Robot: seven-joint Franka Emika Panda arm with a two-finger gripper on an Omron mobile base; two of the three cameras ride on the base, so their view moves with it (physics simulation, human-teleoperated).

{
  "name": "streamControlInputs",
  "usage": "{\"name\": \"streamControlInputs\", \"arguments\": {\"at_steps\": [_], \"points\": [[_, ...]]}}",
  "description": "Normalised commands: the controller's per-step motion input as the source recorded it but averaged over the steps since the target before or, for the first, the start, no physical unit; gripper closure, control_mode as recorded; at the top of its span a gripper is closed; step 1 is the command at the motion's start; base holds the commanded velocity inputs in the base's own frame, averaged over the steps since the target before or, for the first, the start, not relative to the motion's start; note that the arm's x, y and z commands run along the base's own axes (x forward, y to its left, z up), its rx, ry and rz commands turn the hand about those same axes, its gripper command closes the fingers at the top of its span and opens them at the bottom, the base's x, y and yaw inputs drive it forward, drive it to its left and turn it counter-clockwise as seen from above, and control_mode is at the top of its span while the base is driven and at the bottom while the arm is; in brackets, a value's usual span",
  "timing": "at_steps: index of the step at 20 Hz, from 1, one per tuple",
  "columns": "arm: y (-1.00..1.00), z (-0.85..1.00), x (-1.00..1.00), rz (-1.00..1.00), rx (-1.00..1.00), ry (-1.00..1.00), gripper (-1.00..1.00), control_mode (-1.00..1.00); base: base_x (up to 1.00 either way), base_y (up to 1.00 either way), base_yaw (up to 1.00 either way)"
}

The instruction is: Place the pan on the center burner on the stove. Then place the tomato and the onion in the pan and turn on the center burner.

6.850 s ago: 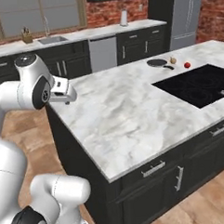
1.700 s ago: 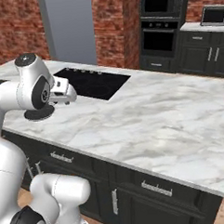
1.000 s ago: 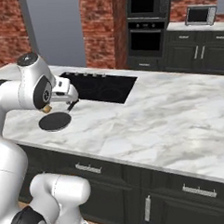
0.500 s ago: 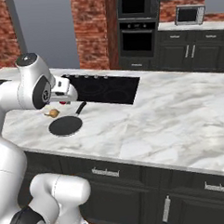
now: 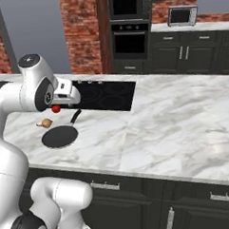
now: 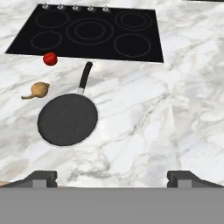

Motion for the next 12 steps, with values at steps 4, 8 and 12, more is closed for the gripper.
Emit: {"name": "streamControlInputs", "arguments": {"at_steps": [4, 8, 12], "points": [[0.0, 0.0, 0.0, 0.0, 0.0, 0.0, -1.0, 1.0, 0.11, 0.46, -0.12], [0.0, 0.0, 0.0, 0.0, 0.0, 0.0, -1.0, 1.0, 0.18, 0.49, -0.12], [0.0, 0.0, 0.0, 0.0, 0.0, 0.0, -1.0, 1.0, 0.31, 0.35, -0.11]]}}
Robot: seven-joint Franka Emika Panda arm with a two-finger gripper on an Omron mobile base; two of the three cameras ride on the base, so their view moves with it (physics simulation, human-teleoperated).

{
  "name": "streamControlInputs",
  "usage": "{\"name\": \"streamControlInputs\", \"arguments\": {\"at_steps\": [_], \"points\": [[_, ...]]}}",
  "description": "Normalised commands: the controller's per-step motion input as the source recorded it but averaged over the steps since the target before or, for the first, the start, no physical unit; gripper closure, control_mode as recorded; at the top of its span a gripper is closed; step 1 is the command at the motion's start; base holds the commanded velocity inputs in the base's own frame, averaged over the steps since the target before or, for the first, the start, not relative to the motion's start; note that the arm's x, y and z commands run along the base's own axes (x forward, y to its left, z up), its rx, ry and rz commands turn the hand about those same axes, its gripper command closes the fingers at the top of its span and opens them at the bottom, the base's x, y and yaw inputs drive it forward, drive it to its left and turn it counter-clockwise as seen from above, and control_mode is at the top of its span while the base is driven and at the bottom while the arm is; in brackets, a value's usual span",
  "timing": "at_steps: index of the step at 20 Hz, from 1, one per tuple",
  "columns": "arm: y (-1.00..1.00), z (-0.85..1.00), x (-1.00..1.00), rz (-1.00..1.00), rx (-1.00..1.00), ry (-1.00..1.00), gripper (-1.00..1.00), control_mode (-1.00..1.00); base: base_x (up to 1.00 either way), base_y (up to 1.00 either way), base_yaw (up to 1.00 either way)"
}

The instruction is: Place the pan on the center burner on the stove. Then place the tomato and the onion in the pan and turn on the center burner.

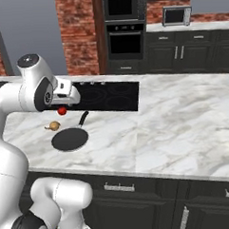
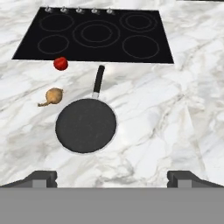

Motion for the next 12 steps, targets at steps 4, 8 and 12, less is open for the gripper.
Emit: {"name": "streamControlInputs", "arguments": {"at_steps": [4, 8, 12], "points": [[0.0, 0.0, 0.0, 0.0, 0.0, 0.0, -1.0, 1.0, 0.29, 0.25, -0.09], [0.0, 0.0, 0.0, 0.0, 0.0, 0.0, -1.0, 1.0, 0.26, 0.22, -0.07], [0.0, 0.0, 0.0, 0.0, 0.0, 0.0, -1.0, 1.0, 0.27, 0.23, -0.07]]}}
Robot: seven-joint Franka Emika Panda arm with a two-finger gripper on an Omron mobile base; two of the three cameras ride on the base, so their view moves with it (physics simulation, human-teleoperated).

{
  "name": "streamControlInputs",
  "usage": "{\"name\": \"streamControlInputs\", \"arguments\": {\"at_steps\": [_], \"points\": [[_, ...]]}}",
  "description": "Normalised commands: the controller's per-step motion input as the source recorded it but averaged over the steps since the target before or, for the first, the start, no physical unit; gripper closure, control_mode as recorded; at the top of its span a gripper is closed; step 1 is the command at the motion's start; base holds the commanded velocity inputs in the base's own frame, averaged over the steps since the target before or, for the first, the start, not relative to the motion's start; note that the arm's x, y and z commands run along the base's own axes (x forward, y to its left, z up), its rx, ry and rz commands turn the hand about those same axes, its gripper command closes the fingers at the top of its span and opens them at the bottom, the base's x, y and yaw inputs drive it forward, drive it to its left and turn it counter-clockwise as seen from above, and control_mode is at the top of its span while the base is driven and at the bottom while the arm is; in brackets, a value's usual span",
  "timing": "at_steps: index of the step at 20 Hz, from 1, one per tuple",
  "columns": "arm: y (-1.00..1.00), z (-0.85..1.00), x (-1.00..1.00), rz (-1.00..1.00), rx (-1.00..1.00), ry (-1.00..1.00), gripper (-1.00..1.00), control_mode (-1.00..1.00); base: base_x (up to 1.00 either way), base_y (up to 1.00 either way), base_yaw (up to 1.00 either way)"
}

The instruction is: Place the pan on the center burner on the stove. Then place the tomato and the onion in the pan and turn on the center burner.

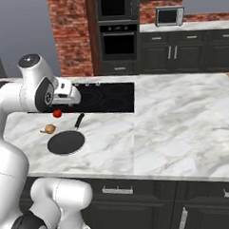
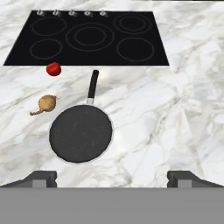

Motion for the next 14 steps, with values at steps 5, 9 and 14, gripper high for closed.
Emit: {"name": "streamControlInputs", "arguments": {"at_steps": [5, 9, 14], "points": [[0.0, 0.0, 0.0, 0.0, 0.0, 0.0, -1.0, 1.0, 0.37, 0.26, -0.06], [0.0, 0.0, 0.0, 0.0, 0.0, 0.0, -1.0, 1.0, 0.28, 0.27, -0.06], [0.0, 0.0, 0.0, 0.0, 0.0, 0.0, -1.0, 1.0, 0.25, 0.3, -0.04]]}}
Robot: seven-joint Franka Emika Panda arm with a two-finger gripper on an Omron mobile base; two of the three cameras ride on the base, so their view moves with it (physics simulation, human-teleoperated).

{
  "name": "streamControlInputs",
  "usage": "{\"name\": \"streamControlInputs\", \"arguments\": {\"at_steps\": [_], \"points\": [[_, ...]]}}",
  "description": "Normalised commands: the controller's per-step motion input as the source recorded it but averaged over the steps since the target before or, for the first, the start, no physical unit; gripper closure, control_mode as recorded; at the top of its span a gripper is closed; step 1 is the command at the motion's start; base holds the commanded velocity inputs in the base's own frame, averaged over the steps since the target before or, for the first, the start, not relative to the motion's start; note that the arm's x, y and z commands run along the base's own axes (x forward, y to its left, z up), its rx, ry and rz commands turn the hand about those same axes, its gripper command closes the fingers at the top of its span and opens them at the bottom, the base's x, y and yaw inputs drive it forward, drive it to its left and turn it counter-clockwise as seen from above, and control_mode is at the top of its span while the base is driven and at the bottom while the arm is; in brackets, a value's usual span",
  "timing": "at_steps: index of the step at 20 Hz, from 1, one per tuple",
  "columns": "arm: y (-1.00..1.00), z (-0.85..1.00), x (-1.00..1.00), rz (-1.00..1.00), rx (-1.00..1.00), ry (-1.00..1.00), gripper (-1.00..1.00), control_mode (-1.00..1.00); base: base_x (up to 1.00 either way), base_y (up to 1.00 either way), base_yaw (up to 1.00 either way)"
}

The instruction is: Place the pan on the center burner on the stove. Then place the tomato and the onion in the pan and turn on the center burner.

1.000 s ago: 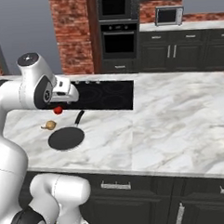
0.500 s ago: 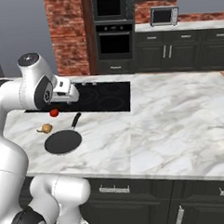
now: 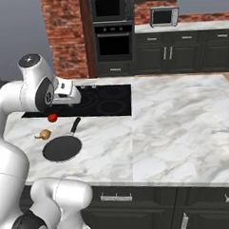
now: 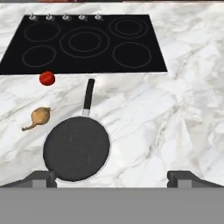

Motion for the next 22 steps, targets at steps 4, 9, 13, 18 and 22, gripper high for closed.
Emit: {"name": "streamControlInputs", "arguments": {"at_steps": [4, 9, 13, 18, 22], "points": [[0.42, -0.11, 0.04, 0.02, -0.16, 0.0, -1.0, -1.0, 0.0, 0.0, 0.0], [0.41, -0.14, 0.56, 0.16, 0.01, 0.17, -1.0, -1.0, 0.0, 0.0, 0.0], [0.04, -0.06, 0.42, 0.1, 0.01, 0.17, -1.0, -1.0, 0.0, 0.0, 0.0], [0.0, -0.39, 0.09, 0.0, 0.01, 0.21, -1.0, -1.0, 0.0, 0.0, 0.0], [0.13, -0.54, 0.04, -0.02, 0.01, 0.21, -1.0, -1.0, 0.0, 0.0, 0.0]]}}
